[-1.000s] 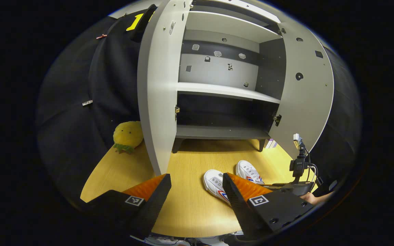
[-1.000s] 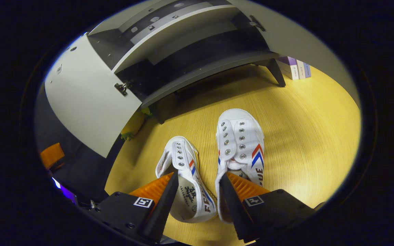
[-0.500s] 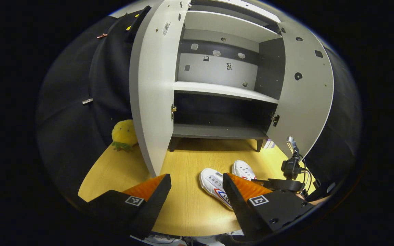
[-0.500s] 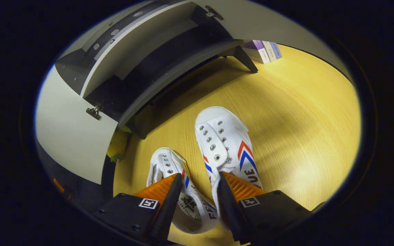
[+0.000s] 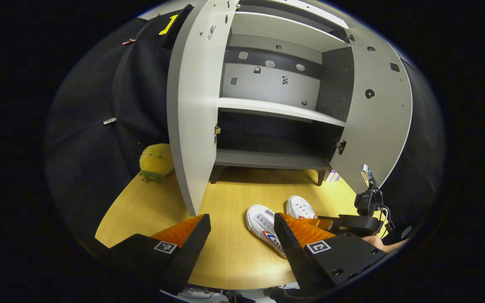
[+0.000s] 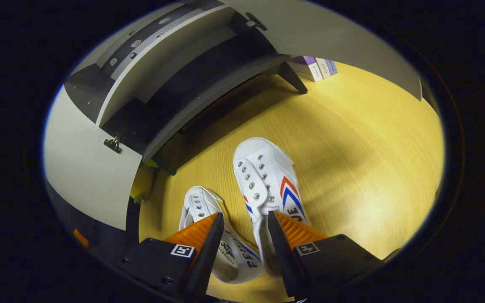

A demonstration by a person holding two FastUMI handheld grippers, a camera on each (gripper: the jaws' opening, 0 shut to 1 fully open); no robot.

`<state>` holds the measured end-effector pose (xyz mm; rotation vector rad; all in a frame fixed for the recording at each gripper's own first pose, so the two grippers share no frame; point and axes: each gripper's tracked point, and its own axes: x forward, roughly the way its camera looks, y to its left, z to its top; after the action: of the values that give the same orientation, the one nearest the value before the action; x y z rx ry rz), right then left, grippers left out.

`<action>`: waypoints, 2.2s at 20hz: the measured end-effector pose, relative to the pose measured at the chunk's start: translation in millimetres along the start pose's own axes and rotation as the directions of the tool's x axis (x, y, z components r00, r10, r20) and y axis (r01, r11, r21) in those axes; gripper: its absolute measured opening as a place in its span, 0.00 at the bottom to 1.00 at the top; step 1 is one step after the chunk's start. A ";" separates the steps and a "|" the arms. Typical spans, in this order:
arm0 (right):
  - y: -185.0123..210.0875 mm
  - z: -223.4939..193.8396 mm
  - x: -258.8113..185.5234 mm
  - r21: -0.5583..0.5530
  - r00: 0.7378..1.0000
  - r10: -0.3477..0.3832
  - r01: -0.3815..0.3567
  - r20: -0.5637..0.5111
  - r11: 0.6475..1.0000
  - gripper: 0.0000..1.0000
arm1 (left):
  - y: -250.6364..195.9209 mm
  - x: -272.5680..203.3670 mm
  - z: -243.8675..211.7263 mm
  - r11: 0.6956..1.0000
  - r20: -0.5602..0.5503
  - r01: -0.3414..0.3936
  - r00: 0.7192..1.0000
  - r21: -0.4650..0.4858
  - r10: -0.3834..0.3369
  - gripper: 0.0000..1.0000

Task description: Grab one shoe with the right hand and put it into the shoe cabinet, grab the other shoe with the left hand and put it into the shoe cabinet; then close the right door with the right hand and the left door with the left hand.

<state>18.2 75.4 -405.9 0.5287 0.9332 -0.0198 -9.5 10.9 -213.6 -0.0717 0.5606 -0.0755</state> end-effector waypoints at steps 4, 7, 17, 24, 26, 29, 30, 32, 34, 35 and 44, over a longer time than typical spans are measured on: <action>-15.0 1.5 17.1 -0.058 0.980 -0.186 0.190 0.065 0.980 0.59 | -0.2 -1.3 5.0 1.000 0.010 0.008 1.000 0.014 -0.008 0.95; -17.1 5.4 21.6 -0.103 0.965 -0.243 0.252 0.099 0.962 0.52 | 2.7 -3.1 8.0 1.000 0.022 0.011 1.000 0.012 -0.012 0.95; -6.8 2.1 41.2 -0.340 0.964 -0.231 0.262 0.131 0.903 0.05 | 18.2 -12.4 -3.7 0.999 0.006 0.039 0.999 0.023 -0.039 0.95; 11.1 42.9 15.5 -0.299 0.958 -0.167 0.235 0.233 0.925 0.05 | 10.0 -23.9 -11.3 0.990 0.005 0.097 0.995 0.101 -0.098 0.95; 15.5 54.0 7.4 -0.311 0.948 -0.160 0.245 0.274 0.918 0.05 | 12.1 -28.2 -12.3 0.988 0.014 0.103 0.994 0.118 -0.105 0.95; 19.5 54.3 2.7 -0.346 0.951 -0.156 0.245 0.267 0.905 0.05 | 14.0 -28.0 -8.8 0.986 0.031 0.112 0.993 0.128 -0.116 0.95; 20.7 50.3 8.4 -0.363 0.955 -0.152 0.240 0.254 0.900 0.05 | 14.1 -26.8 -10.0 0.985 0.030 0.115 0.992 0.128 -0.120 0.95; 16.1 40.8 12.6 -0.405 0.952 -0.172 0.266 0.253 0.875 0.05 | 15.0 -24.7 -11.9 0.985 0.022 0.114 0.993 0.129 -0.118 0.95; 21.6 39.1 15.4 -0.431 0.943 -0.174 0.288 0.284 0.855 0.05 | 16.4 -25.3 -9.0 0.985 0.029 0.116 0.992 0.127 -0.121 0.95; 23.0 42.1 14.1 -0.414 0.939 -0.168 0.287 0.301 0.864 0.05 | 16.4 -25.8 -7.7 0.984 0.033 0.117 0.992 0.130 -0.123 0.95; 51.9 89.3 -43.6 -0.401 0.921 -0.080 0.243 0.381 0.883 0.05 | 12.3 -27.7 -7.4 0.983 0.050 0.122 0.990 0.138 -0.130 0.95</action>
<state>72.1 72.3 -307.7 0.0132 0.5949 -0.0540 -36.2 25.3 -206.4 0.0223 0.4901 -0.2337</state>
